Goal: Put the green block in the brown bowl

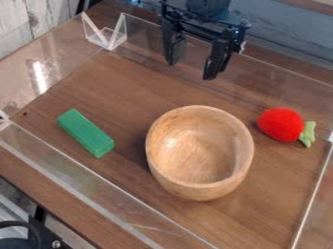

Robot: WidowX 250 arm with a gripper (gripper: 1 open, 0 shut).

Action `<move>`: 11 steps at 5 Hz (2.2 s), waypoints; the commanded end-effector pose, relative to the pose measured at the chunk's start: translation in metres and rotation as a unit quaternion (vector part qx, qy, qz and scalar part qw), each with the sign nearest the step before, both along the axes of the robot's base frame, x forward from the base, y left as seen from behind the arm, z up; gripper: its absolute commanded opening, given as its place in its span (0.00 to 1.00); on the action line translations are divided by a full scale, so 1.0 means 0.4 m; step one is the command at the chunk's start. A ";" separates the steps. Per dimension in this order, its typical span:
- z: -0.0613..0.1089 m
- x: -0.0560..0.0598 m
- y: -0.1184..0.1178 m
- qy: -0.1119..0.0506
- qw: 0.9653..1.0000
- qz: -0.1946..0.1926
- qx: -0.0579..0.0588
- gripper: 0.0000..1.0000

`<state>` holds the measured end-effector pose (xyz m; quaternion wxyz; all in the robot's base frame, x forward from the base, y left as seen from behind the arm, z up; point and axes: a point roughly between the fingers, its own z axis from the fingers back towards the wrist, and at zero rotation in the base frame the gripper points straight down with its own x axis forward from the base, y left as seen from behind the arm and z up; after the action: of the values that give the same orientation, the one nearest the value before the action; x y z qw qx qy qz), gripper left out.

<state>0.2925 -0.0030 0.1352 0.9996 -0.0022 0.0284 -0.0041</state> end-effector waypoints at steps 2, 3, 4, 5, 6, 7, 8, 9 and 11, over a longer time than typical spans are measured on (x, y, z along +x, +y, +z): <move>-0.036 -0.077 0.071 0.014 0.995 0.100 -0.004 1.00; -0.039 -0.129 0.151 0.004 0.981 0.191 -0.011 1.00; -0.047 -0.175 0.211 -0.011 0.954 0.298 -0.020 1.00; -0.068 -0.210 0.257 -0.018 0.915 0.401 -0.034 1.00; -0.100 -0.221 0.280 -0.023 0.873 0.484 -0.048 1.00; -0.130 -0.217 0.295 -0.028 0.836 0.545 -0.060 1.00; -0.163 -0.210 0.310 -0.029 0.805 0.589 -0.067 1.00; -0.191 -0.200 0.323 -0.033 0.779 0.622 -0.071 1.00; -0.233 -0.181 0.352 -0.055 0.746 0.661 -0.062 1.00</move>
<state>0.2185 0.1338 0.0357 0.7516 -0.0833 -0.0208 0.6540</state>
